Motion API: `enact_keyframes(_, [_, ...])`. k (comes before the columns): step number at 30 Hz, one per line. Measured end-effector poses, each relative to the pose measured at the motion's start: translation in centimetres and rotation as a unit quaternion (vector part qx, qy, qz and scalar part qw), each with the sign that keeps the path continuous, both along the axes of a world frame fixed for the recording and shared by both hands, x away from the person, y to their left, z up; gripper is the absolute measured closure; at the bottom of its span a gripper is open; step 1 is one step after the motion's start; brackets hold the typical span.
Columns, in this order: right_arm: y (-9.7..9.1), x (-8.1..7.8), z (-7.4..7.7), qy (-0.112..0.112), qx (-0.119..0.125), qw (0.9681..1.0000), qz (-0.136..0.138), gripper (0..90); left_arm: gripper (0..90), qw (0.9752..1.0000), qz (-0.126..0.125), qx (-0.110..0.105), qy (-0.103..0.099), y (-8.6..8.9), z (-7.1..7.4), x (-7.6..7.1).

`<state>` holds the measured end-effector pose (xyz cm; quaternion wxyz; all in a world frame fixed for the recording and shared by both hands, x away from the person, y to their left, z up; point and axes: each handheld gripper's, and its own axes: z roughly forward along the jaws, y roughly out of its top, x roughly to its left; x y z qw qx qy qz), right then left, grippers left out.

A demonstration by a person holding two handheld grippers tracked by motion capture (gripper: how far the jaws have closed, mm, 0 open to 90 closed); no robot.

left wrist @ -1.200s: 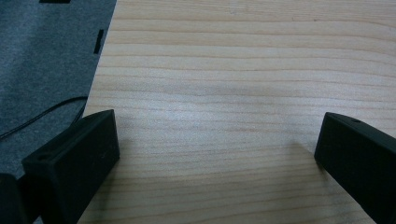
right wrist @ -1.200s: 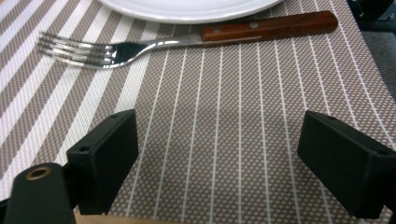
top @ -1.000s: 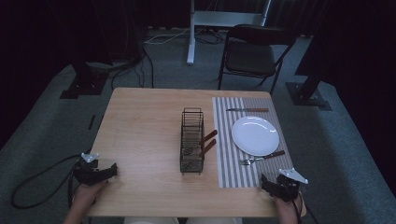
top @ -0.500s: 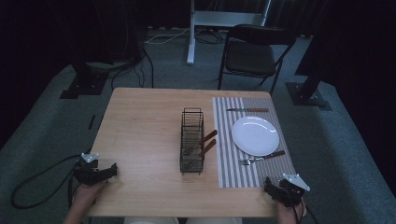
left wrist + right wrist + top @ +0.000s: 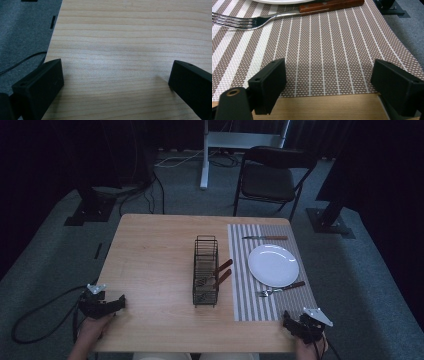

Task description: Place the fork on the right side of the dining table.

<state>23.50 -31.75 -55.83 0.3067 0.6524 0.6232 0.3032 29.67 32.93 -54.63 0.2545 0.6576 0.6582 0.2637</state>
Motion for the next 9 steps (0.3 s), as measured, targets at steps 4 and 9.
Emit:
enact_keyframes(4, [0.00,0.00,0.00,0.000,0.000,1.0000,0.000,12.4,0.2,1.0000,0.000,0.000,0.000,0.00,0.00,0.00])
enact_keyframes(9, [-0.02,0.05,0.02,0.001,0.000,1.0000,0.000,12.3,0.2,1.0000,0.000,0.000,0.000,0.00,0.00,0.00])
